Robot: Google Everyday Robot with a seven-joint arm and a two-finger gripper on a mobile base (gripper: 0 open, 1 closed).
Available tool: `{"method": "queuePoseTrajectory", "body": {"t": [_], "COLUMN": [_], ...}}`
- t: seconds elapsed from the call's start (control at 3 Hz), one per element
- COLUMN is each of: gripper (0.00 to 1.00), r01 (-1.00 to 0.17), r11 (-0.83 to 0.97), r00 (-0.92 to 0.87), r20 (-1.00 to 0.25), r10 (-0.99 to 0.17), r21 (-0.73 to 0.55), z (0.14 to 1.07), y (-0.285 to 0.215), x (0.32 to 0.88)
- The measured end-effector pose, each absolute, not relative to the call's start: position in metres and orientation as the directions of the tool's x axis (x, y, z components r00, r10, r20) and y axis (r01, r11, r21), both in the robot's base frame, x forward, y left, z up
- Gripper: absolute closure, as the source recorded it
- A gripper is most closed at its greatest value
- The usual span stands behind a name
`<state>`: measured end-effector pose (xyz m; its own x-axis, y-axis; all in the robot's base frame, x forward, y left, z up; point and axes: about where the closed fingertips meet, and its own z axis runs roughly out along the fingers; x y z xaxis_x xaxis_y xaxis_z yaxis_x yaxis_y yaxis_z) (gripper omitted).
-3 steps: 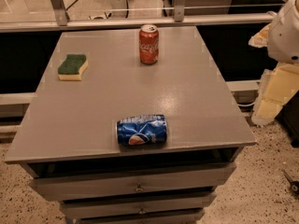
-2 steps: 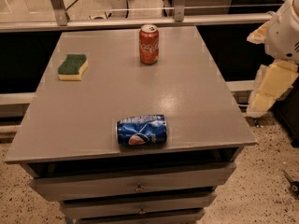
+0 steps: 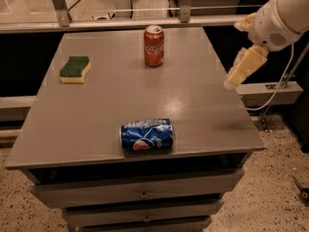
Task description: Pick coke can
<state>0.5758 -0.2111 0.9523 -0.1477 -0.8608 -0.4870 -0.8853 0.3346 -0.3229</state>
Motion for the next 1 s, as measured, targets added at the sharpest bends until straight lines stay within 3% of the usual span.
{"method": "queuePoseTrajectory", "body": {"t": [1.0], "gripper": [0.00], "r01": [-0.872], "r11": [0.403], "r00": [-0.025], "r20": [-0.796], "r10": [-0.605], "r21": [-0.279], "z": [0.919], "y": [-0.079], "x": [0.728]}}
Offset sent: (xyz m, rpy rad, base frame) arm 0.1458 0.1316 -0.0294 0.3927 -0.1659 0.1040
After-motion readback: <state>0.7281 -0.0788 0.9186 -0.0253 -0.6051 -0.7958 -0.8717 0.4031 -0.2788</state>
